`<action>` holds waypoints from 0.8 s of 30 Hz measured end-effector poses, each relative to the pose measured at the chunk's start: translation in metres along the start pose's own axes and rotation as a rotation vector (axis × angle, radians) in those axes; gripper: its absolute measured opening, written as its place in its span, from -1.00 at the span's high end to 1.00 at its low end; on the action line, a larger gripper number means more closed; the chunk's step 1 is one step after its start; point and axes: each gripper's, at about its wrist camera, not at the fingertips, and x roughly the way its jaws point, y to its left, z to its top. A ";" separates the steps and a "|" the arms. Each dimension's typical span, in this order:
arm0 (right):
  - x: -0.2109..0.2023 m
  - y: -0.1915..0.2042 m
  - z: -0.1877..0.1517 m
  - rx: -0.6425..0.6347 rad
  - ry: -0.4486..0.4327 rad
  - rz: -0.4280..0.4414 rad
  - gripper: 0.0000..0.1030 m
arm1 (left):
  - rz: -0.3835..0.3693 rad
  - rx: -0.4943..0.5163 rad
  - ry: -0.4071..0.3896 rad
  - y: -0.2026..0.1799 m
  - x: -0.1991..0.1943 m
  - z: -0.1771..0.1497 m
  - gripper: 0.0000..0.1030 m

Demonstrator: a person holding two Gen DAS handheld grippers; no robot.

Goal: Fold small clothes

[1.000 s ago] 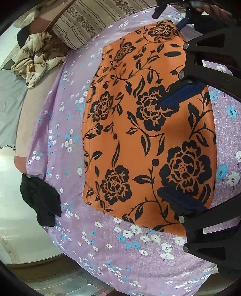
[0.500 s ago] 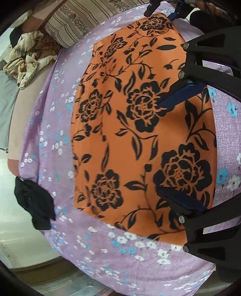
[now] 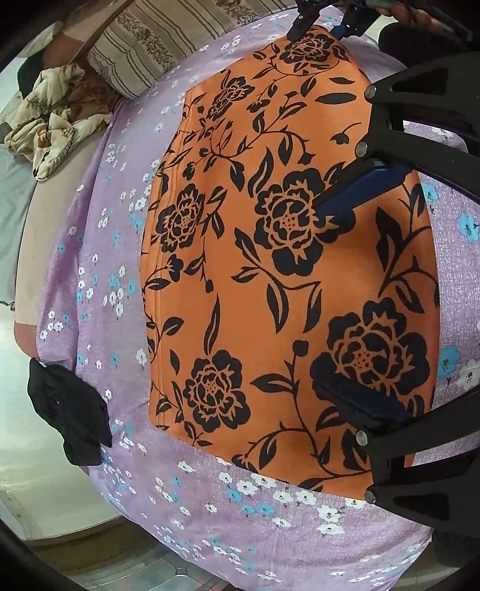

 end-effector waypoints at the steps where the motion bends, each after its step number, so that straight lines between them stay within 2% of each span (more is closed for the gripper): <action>1: 0.000 0.001 0.000 -0.007 0.001 -0.010 -0.01 | -0.001 -0.001 0.000 0.000 0.000 0.000 -0.71; 4: 0.003 -0.004 0.001 0.001 0.005 -0.037 0.29 | -0.001 0.000 -0.004 -0.001 0.000 0.002 -0.71; 6: 0.003 -0.007 0.001 -0.004 0.007 -0.039 0.34 | -0.006 0.002 0.001 -0.002 0.001 0.002 -0.71; 12: -0.002 -0.005 0.003 0.015 0.007 -0.027 0.28 | -0.008 -0.001 -0.011 -0.002 -0.002 0.003 -0.71; 15: 0.003 -0.009 0.005 0.023 0.023 -0.018 0.10 | -0.010 0.011 -0.040 -0.007 -0.006 0.004 -0.71; 16: 0.005 -0.013 0.005 0.031 0.018 -0.005 0.10 | -0.009 0.023 -0.036 -0.010 -0.004 0.004 -0.71; 17: 0.005 -0.014 0.006 0.026 0.018 -0.004 0.17 | -0.004 0.039 -0.021 -0.013 0.003 0.003 -0.71; 18: 0.004 -0.013 0.006 0.014 0.017 -0.014 0.49 | 0.017 0.058 0.011 -0.017 0.013 0.000 -0.71; 19: 0.001 -0.011 0.006 0.002 0.013 -0.018 0.70 | 0.046 0.080 0.055 -0.020 0.027 -0.003 -0.72; 22: -0.025 0.018 0.002 -0.141 -0.063 -0.059 0.76 | 0.083 0.115 0.014 -0.026 0.028 -0.007 -0.77; 24: -0.028 0.025 0.002 -0.182 -0.066 -0.080 0.76 | 0.079 0.107 0.024 -0.026 0.028 -0.006 -0.76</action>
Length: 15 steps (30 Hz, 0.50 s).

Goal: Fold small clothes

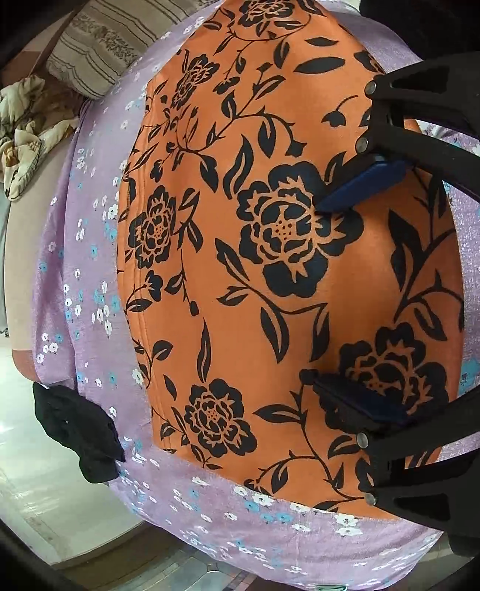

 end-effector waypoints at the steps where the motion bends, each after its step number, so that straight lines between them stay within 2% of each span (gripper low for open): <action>1: 0.006 -0.005 0.000 0.009 0.022 -0.015 0.72 | -0.005 -0.004 0.008 0.001 0.000 0.001 -0.76; 3: 0.026 -0.031 -0.004 0.108 0.132 -0.037 0.62 | -0.007 -0.014 0.013 0.003 -0.005 0.004 -0.76; 4: 0.027 -0.042 -0.007 0.167 0.148 0.001 0.55 | -0.009 -0.014 -0.001 0.003 -0.011 0.004 -0.76; 5: 0.019 -0.050 -0.008 0.194 0.125 0.029 0.49 | -0.015 -0.013 -0.015 0.003 -0.016 0.007 -0.76; 7: 0.001 -0.054 -0.005 0.180 0.086 0.014 0.20 | -0.035 -0.014 -0.060 0.002 -0.029 0.011 -0.76; 8: -0.010 -0.056 -0.001 0.180 0.057 0.016 0.13 | -0.040 -0.014 -0.075 0.001 -0.032 0.012 -0.76; 9: -0.017 -0.057 0.002 0.174 0.036 0.017 -0.06 | -0.047 -0.007 -0.086 -0.001 -0.034 0.013 -0.76; 11: -0.033 -0.055 0.019 0.132 -0.020 0.017 -0.08 | -0.046 0.035 -0.055 -0.013 -0.024 0.012 -0.76; 12: -0.036 -0.052 0.030 0.107 -0.036 0.047 -0.08 | -0.034 0.053 -0.001 -0.017 -0.011 0.009 -0.76; 13: -0.032 -0.047 0.042 0.083 -0.020 0.085 -0.08 | -0.032 0.054 0.029 -0.018 0.000 0.004 -0.77; 15: -0.014 -0.035 0.062 0.036 0.044 0.149 -0.08 | -0.032 0.040 -0.010 -0.016 -0.002 0.001 -0.79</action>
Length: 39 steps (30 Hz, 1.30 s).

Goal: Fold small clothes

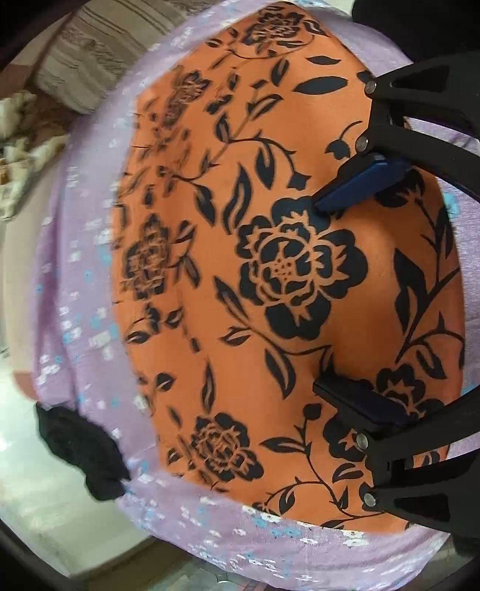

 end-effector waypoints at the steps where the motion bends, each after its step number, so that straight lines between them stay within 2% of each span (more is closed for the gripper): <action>1: 0.017 0.007 0.014 -0.041 0.040 0.014 -0.08 | 0.002 0.001 0.006 0.000 0.001 0.000 -0.79; 6: 0.114 0.035 0.061 -0.189 0.222 -0.048 -0.08 | 0.010 0.015 0.005 -0.002 0.002 0.000 -0.83; 8: 0.145 0.037 0.073 -0.205 0.270 -0.103 -0.08 | 0.012 0.012 0.005 -0.002 0.004 0.001 -0.85; 10: 0.175 0.034 0.078 -0.204 0.353 -0.145 -0.08 | 0.014 0.012 0.005 -0.002 0.004 0.001 -0.89; 11: 0.178 0.037 0.081 -0.215 0.343 -0.147 -0.03 | 0.014 0.013 0.005 -0.002 0.005 0.001 -0.90; 12: 0.179 0.041 0.081 -0.229 0.347 -0.128 0.47 | 0.014 0.013 0.005 -0.003 0.005 0.001 -0.91; 13: 0.179 0.048 0.081 -0.248 0.363 -0.111 0.69 | 0.011 0.012 0.004 -0.002 0.005 0.001 -0.94; 15: 0.171 0.064 0.079 -0.321 0.315 -0.146 0.69 | 0.011 0.009 -0.003 -0.001 0.008 0.001 -0.97; 17: 0.173 0.063 0.072 -0.354 0.281 -0.208 0.69 | 0.012 0.007 -0.011 0.000 0.009 0.001 -0.98; 18: 0.183 0.054 0.070 -0.336 0.296 -0.241 0.65 | 0.015 0.006 -0.013 -0.001 0.009 0.000 -0.98; 19: 0.186 0.040 0.072 -0.269 0.297 -0.212 0.58 | 0.018 0.009 -0.010 -0.001 0.009 0.001 -0.98; 20: 0.176 0.033 0.076 -0.197 0.260 -0.171 0.57 | 0.017 0.008 -0.006 -0.001 0.008 0.001 -0.98; 22: 0.157 0.034 0.081 -0.168 0.173 -0.224 0.35 | 0.008 0.007 -0.001 0.001 0.008 0.001 -0.98; 23: 0.142 0.036 0.084 -0.181 0.125 -0.266 0.35 | 0.009 0.009 -0.003 0.001 0.008 0.001 -0.98; 24: 0.132 0.038 0.085 -0.170 0.114 -0.270 0.35 | 0.012 0.009 -0.004 0.001 0.008 0.001 -0.98; 27: 0.099 0.059 0.071 -0.178 0.117 -0.141 0.35 | 0.017 0.001 -0.008 0.001 0.009 0.001 -0.99; 28: 0.092 0.068 0.059 -0.186 0.150 -0.072 0.35 | 0.019 0.000 -0.008 0.000 0.009 0.001 -0.99; 29: 0.094 0.072 0.045 -0.176 0.211 0.002 0.26 | 0.019 0.000 -0.006 0.000 0.009 0.002 -0.99; 30: 0.098 0.072 0.033 -0.170 0.270 0.049 -0.16 | 0.017 0.001 -0.004 0.000 0.009 0.002 -0.99; 31: 0.104 0.071 0.021 -0.169 0.311 0.062 -0.39 | 0.010 0.003 0.003 0.001 0.009 0.003 -0.99; 33: 0.116 0.048 0.000 -0.158 0.345 -0.019 -0.29 | -0.018 -0.006 0.021 0.008 0.004 0.007 -0.97; 34: 0.110 0.035 -0.002 -0.113 0.297 -0.025 0.13 | -0.027 -0.023 0.023 0.014 -0.001 0.009 -0.97; 35: 0.099 0.030 -0.001 -0.075 0.251 -0.051 0.28 | -0.033 -0.050 0.001 0.024 -0.012 0.009 -0.97; 37: 0.073 0.033 -0.002 -0.069 0.175 -0.074 0.23 | -0.025 -0.082 -0.068 0.044 -0.035 0.005 -0.97; 38: 0.061 0.038 -0.007 -0.073 0.147 -0.046 0.21 | -0.004 -0.099 -0.099 0.055 -0.045 0.001 -0.97; 39: 0.053 0.041 -0.013 -0.084 0.144 -0.012 -0.12 | 0.015 -0.117 -0.112 0.065 -0.049 -0.003 -0.97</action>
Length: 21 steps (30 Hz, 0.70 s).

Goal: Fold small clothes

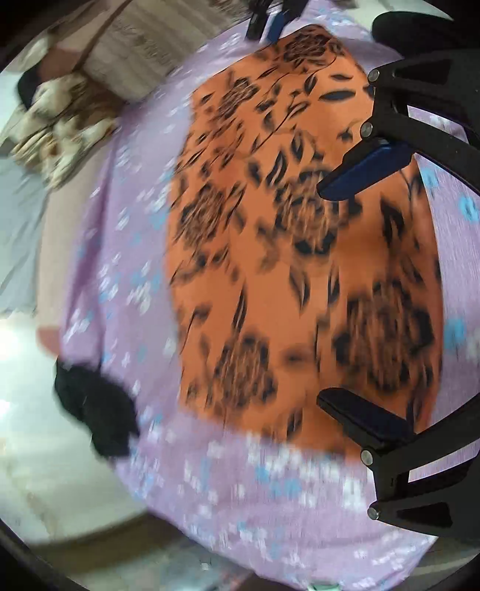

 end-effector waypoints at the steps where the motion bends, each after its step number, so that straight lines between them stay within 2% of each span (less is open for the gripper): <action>1: -0.003 0.001 -0.006 -0.024 0.015 0.026 -0.57 | 0.017 -0.018 0.001 0.010 0.000 -0.004 -0.97; 3: 0.010 0.008 -0.027 -0.094 0.091 0.049 -0.64 | 0.070 -0.030 0.102 0.026 0.024 -0.017 -0.97; 4: 0.019 0.000 -0.035 -0.094 0.124 0.006 -0.62 | 0.083 -0.026 0.173 0.032 0.042 -0.025 -0.99; 5: 0.022 -0.016 -0.039 -0.031 0.124 -0.035 -0.57 | 0.056 -0.041 0.156 0.036 0.043 -0.027 -0.99; 6: 0.013 -0.026 -0.039 0.028 0.087 -0.023 -0.34 | 0.051 -0.052 0.127 0.038 0.037 -0.027 -0.99; 7: -0.001 -0.031 -0.040 0.084 0.039 -0.006 -0.38 | 0.061 -0.052 0.125 0.037 0.031 -0.025 -0.99; 10: -0.036 -0.027 -0.053 0.082 -0.050 0.005 -0.41 | 0.077 -0.036 0.058 0.032 0.013 -0.019 -0.99; 12: -0.044 -0.029 -0.066 0.101 -0.032 0.002 -0.42 | 0.074 -0.034 0.031 0.029 0.007 -0.017 -0.99; 14: -0.040 -0.043 -0.077 0.172 0.005 0.019 -0.42 | 0.080 -0.033 0.036 0.027 0.010 -0.020 -0.99; 17: -0.025 -0.034 -0.082 0.229 -0.003 0.012 -0.42 | 0.107 -0.025 0.142 0.029 0.035 -0.031 -0.99; 21: -0.003 -0.031 -0.070 0.259 0.032 0.040 -0.42 | 0.087 -0.050 0.101 0.031 0.020 -0.028 -0.98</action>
